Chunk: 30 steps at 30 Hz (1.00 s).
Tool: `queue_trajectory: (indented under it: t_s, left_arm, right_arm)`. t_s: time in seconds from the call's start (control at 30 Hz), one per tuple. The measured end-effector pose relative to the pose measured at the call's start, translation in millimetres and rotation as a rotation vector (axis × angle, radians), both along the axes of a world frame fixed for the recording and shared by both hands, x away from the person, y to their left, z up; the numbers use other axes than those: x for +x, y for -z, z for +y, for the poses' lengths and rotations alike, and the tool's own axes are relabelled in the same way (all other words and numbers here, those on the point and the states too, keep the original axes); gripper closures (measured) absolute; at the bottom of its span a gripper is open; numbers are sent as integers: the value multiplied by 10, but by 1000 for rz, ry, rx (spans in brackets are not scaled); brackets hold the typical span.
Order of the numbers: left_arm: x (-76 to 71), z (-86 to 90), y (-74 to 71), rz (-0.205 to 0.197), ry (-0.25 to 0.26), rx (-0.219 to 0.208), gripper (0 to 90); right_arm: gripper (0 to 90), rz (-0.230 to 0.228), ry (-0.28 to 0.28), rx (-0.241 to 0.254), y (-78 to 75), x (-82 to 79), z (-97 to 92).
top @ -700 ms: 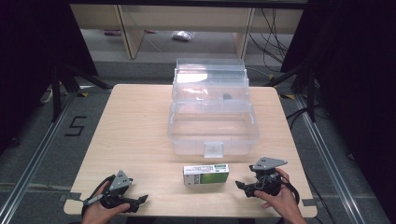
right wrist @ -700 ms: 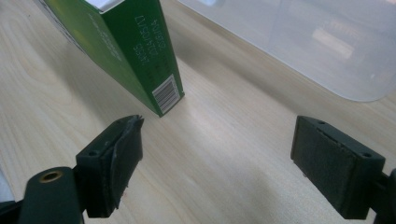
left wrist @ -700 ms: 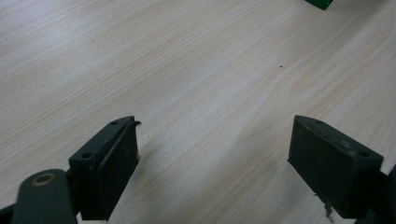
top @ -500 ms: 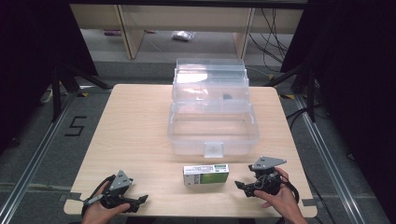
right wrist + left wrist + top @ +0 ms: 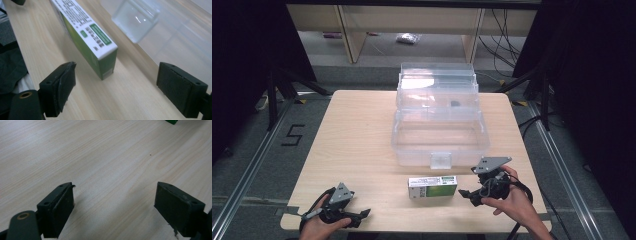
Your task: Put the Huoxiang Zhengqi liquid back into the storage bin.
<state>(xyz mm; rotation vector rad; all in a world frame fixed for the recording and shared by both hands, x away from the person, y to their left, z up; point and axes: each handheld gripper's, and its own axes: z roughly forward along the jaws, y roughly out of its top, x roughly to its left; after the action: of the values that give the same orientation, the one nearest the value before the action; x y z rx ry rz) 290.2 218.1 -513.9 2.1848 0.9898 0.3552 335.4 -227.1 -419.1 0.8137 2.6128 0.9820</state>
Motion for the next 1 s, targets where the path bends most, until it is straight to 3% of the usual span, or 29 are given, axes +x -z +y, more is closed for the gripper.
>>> queue_trajectory:
  t_s: [0.17, 0.27, 0.3, 0.33, 0.37, 0.4, 0.47, 0.57, 0.63, 0.67, 0.73, 0.87, 0.9, 0.93, 1.0]
  left_arm:
    - [-2, 0, -2, -3, -1, 1, 154]
    - [6, 15, -12, 7, 18, 20, 154]
    - [1, -1, 0, 1, 0, 3, 154]
    - [2, 16, -14, 7, 27, 26, 154]
    - [2, 14, -12, 8, 24, 21, 154]
    - [0, 7, -5, 4, 9, 6, 154]
    - [4, 20, -13, 11, 21, 19, 154]
    - [-3, 4, -2, 2, 6, -2, 153]
    - [11, 26, -8, 7, 19, 30, 154]
    - [5, 8, 4, 3, -2, 4, 154]
    - [2, 14, -4, 8, 17, 9, 154]
    - [-4, -1, 2, 3, 1, 2, 154]
    - [-1, 17, -10, 10, 27, 20, 154]
    - [1, 9, 3, 5, 8, 2, 154]
    - [5, 8, 9, 7, -1, -1, 153]
  right_arm:
    - [165, -3, -78, -26, -107, 55, 156]
    - [165, 18, -135, -78, -168, 102, 309]
    - [165, 18, -135, -78, -168, 102, 309]
    - [167, 7, -149, -86, -176, 121, 357]
    - [167, 18, -178, -113, -208, 137, 462]
    - [168, 24, -198, -123, -223, 152, 505]
    - [169, 26, -209, -127, -226, 163, 542]
    - [169, 27, -261, -174, -237, 201, 696]
    - [173, 41, -307, -193, -240, 224, 789]
    - [172, 49, -309, -202, -243, 226, 825]
    - [170, 52, -318, -214, -241, 232, 863]
    - [171, 65, -333, -252, -224, 282, 993]
    - [169, 68, -333, -260, -211, 296, 1020]
    - [169, 72, -364, -269, -196, 327, 1046]
    - [182, 86, -369, -284, -128, 377, 1113]
